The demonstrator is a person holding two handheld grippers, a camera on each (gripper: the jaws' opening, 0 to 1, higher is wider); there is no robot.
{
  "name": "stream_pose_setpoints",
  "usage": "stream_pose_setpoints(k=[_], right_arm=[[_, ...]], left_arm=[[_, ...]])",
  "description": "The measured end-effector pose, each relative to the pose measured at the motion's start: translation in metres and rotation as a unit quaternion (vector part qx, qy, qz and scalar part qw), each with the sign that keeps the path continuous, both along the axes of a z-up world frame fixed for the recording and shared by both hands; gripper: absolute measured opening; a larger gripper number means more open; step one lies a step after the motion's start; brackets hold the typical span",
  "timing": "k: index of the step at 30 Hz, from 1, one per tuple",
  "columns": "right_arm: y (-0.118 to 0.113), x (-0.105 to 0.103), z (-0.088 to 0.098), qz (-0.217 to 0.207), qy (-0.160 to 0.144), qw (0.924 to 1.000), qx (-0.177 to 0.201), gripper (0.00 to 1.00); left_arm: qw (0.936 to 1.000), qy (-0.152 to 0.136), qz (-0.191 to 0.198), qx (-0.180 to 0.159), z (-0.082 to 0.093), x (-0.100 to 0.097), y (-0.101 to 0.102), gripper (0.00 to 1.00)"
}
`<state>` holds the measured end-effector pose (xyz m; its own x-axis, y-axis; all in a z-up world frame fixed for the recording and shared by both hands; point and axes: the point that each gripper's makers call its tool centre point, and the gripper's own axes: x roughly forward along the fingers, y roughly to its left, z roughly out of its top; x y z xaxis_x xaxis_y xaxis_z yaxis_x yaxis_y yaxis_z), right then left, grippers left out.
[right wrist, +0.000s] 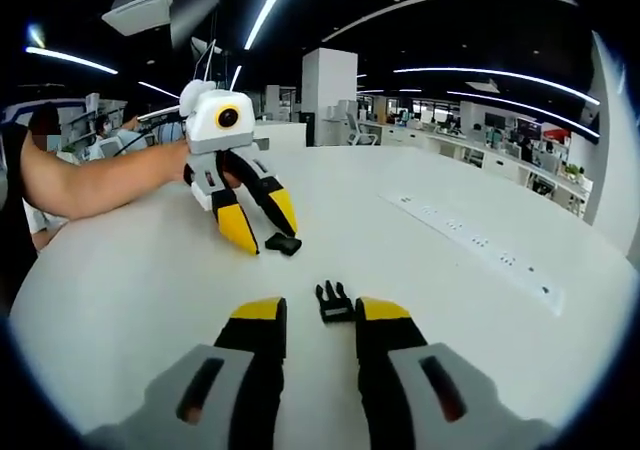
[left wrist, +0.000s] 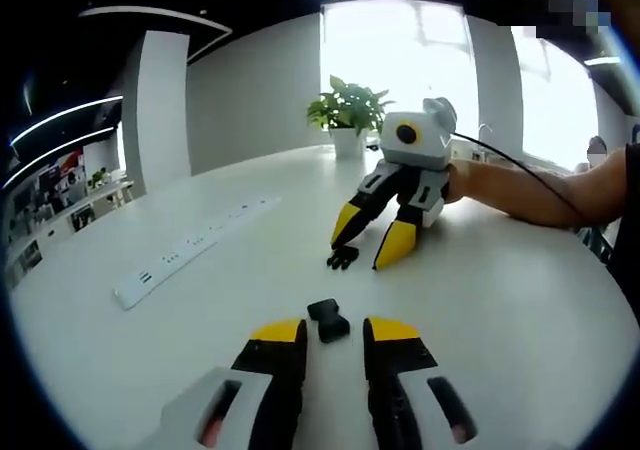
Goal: Snap the two parts of the plastic buckle together until the buckle closes and remains connected.
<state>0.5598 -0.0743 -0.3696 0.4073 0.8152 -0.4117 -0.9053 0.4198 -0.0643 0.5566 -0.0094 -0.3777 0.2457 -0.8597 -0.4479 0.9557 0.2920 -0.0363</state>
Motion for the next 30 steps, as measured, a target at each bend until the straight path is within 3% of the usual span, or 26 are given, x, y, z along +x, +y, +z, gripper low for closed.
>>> stream_pose_setpoints(k=[5,11,30], right_arm=[[0.0008,-0.0028,0.0028,0.003,0.008,0.9999,0.012,0.19],[-0.0005,-0.0001,0.003,-0.011,0.003,0.9999,0.012,0.22],[-0.0009,0.003,-0.0006,-0.029,-0.002,0.9996,0.001,0.13]], left_arm=[[1.0,-0.002,0.001,0.001,0.0,-0.0006,0.0,0.2],[0.9999,-0.01,0.01,0.006,0.0001,0.0024,0.0012,0.18],[0.9997,0.008,0.022,-0.002,-0.0007,0.0044,-0.0033,0.16]])
